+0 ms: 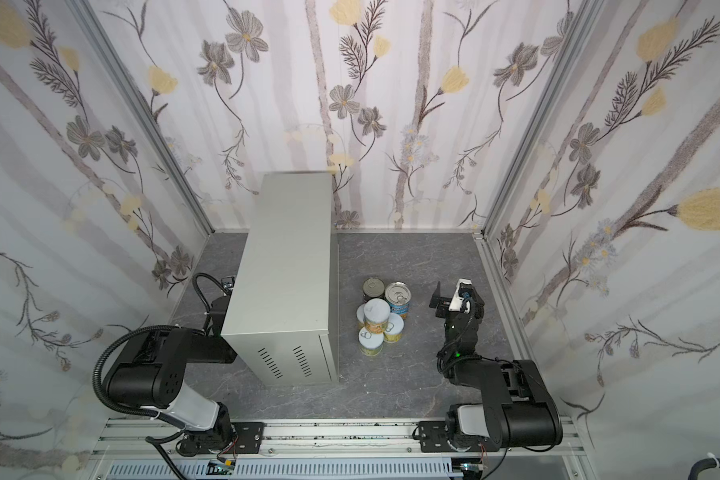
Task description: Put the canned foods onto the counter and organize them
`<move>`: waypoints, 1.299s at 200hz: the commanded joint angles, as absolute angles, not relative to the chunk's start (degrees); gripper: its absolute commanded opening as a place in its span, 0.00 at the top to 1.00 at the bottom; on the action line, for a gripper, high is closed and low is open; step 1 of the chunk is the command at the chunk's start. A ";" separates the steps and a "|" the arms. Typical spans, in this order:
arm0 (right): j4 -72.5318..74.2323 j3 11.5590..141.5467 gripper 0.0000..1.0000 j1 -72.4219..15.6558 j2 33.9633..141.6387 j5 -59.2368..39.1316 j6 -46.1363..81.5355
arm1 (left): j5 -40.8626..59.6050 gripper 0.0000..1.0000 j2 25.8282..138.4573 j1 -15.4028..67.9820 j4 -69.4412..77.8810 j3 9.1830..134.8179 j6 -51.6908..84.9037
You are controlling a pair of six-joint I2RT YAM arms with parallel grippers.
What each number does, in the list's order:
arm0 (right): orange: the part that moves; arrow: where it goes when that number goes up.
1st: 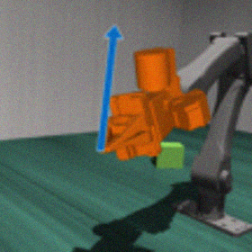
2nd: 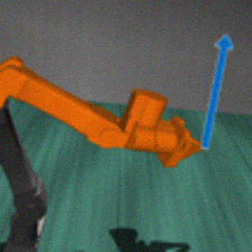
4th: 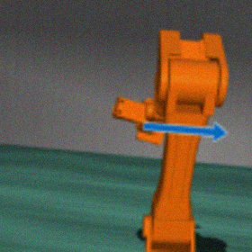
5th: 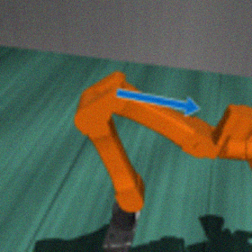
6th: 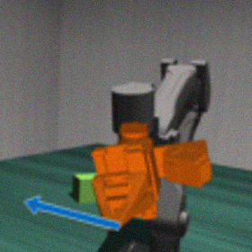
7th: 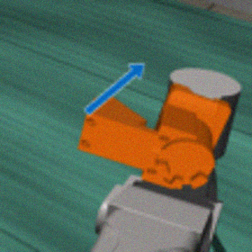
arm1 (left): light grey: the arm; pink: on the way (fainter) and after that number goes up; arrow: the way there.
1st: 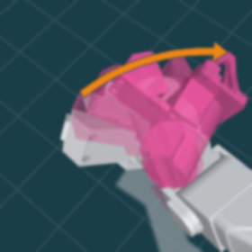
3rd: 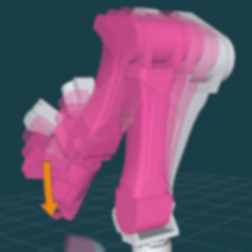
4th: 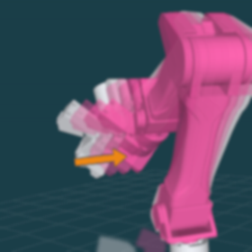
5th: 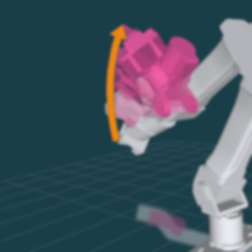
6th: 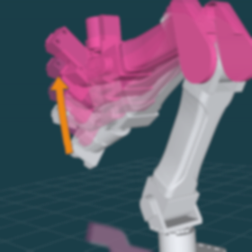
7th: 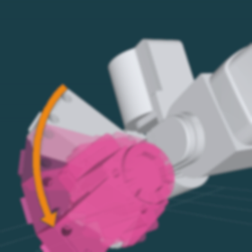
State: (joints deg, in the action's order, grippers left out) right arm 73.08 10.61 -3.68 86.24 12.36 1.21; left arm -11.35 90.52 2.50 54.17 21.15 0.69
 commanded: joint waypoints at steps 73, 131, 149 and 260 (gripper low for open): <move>76.05 11.03 0.00 -3.65 86.42 12.46 0.93 | -9.68 0.00 90.14 1.77 53.57 21.88 1.30; 76.11 10.99 0.00 -3.75 86.41 12.50 0.96 | -11.83 0.00 86.40 2.26 51.48 21.27 1.50; 76.11 10.99 0.00 -3.76 86.40 12.44 0.92 | -17.26 0.00 81.26 2.11 43.49 23.29 3.58; 76.06 10.99 0.00 -3.60 86.44 12.48 0.98 | -28.54 0.00 64.50 2.02 -30.31 67.29 14.05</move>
State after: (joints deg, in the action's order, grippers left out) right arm 73.08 10.61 -3.73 86.26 12.36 1.21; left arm -33.71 66.78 2.07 -11.14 59.94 13.85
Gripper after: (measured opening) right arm 0.996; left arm 0.997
